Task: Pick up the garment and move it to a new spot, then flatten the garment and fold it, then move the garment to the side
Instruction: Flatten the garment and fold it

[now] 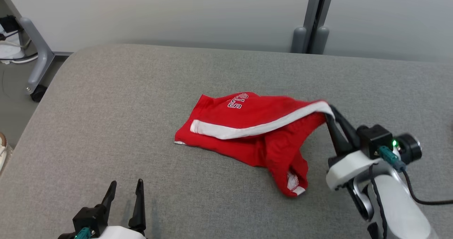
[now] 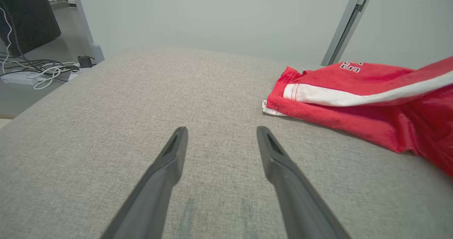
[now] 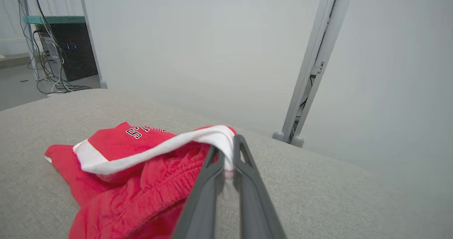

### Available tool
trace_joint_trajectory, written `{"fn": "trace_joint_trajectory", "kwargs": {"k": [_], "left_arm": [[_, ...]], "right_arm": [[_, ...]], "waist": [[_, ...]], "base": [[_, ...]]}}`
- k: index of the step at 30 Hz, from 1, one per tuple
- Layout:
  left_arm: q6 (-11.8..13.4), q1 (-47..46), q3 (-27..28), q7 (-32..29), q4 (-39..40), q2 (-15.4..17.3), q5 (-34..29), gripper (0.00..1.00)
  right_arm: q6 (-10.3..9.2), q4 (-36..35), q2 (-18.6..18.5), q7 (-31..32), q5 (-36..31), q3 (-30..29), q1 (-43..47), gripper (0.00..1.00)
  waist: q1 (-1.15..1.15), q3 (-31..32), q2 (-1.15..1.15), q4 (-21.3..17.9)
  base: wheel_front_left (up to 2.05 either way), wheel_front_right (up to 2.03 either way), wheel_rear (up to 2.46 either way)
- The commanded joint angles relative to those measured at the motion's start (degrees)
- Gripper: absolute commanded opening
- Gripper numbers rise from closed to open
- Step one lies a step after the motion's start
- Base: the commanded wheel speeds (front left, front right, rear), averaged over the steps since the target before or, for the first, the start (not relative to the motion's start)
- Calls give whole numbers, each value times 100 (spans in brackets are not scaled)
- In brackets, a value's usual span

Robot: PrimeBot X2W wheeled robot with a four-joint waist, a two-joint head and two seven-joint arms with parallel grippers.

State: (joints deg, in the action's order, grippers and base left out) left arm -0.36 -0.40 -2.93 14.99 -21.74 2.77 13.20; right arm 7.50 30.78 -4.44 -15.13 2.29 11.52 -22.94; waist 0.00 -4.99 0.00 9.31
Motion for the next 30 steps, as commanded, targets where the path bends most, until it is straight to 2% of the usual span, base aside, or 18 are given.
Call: {"fn": "trace_joint_trajectory", "kwargs": {"k": [1, 8, 16, 18, 19, 23, 30], "left_arm": [[28, -58, -43, 25, 6, 25, 36, 100], [7, 41, -161, 25, 12, 26, 21, 100], [12, -4, -223, 25, -8, 26, 18, 100], [-6, -40, -246, 25, -17, 23, 21, 100], [-9, -62, -251, 25, -21, 24, 20, 100], [-4, -153, -219, 25, -43, 22, 74, 100], [-77, -566, -293, 25, -64, 25, 128, 100]], "right_arm": [[-2, -381, -52, 0, -263, -7, -94, 0], [-2, -1055, -210, 2, -694, 406, 140, 0], [-2, -304, -358, 0, -913, 759, 1025, 0], [-2, -21, -338, 0, -899, 656, 1135, 48], [-2, 20, -309, 1, -922, 603, 1118, 98], [-2, -7, -179, 1, -922, 312, 1170, 100], [-2, -450, -13, 1, -904, 18, 1205, 100]], "waist": [[0, 78, 0, -56], [0, 204, 0, -212], [0, 150, 0, -400], [0, 142, 0, -445], [0, 141, 0, -469], [0, 160, 0, -600], [0, 66, 0, -803]], "base": [[0, 0, 0], [0, 0, 0], [0, 0, 0], [0, 0, 0], [0, 0, 0], [0, 0, 0], [0, 0, 0]]}}
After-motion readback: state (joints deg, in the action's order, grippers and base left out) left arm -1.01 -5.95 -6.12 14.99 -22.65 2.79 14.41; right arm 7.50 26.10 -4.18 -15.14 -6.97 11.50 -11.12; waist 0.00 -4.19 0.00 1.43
